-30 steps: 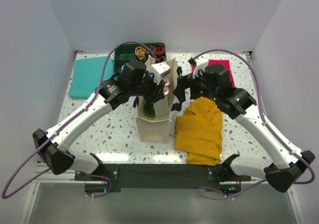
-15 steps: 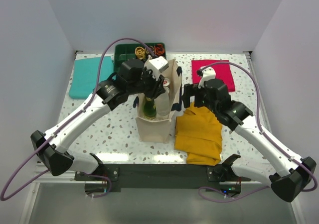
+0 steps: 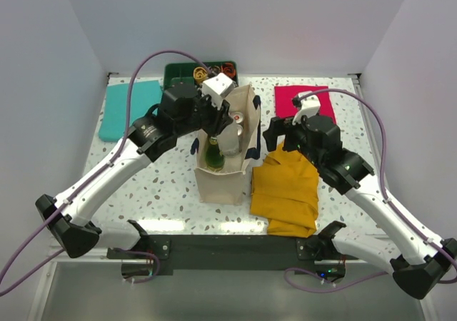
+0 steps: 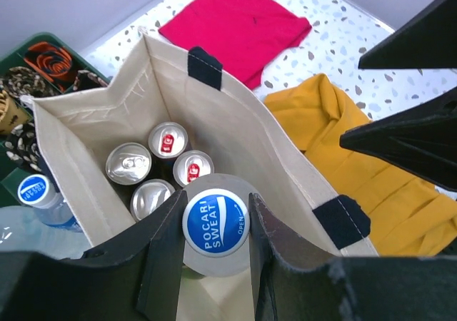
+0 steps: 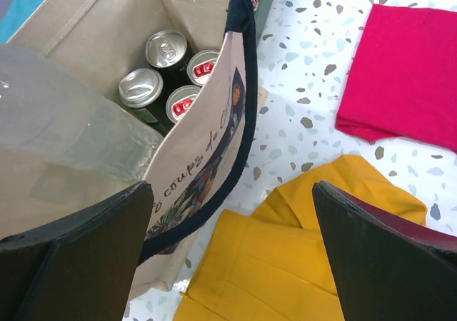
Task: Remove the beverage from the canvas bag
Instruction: Take out the drink from the canvas bag.
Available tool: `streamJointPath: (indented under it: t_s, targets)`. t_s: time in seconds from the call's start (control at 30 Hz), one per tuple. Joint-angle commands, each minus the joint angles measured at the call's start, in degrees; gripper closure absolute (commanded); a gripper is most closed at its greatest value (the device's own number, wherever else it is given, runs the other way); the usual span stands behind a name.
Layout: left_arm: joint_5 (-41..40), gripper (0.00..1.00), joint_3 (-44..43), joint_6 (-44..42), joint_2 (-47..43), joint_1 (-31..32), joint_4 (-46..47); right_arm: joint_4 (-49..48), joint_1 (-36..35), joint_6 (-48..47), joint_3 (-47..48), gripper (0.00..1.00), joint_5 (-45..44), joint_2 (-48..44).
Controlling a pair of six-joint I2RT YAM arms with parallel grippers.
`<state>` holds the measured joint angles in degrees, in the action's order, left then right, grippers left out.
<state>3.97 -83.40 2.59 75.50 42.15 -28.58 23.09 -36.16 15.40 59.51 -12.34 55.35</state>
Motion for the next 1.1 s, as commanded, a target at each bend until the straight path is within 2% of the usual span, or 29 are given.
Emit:
streamJointPath:
  t_s: [0.0, 0.53, 1.07]
  targets:
    - [-3.4, 1.0, -4.2, 0.6, -5.7, 0.2, 14.0, -2.8, 0.0, 0.2, -0.3, 0.02, 0.0, -1.0]
    - [-13.1, 1.0, -0.5, -1.5, -13.1, 0.3, 20.5, -4.9, 0.0, 0.3, -0.6, 0.02, 0.8, 0.0]
    - [-17.7, 1.0, 1.2, -5.7, -16.5, 0.2, 25.4, -5.7, 0.0, -0.4, 0.1, 0.02, 1.7, 3.0]
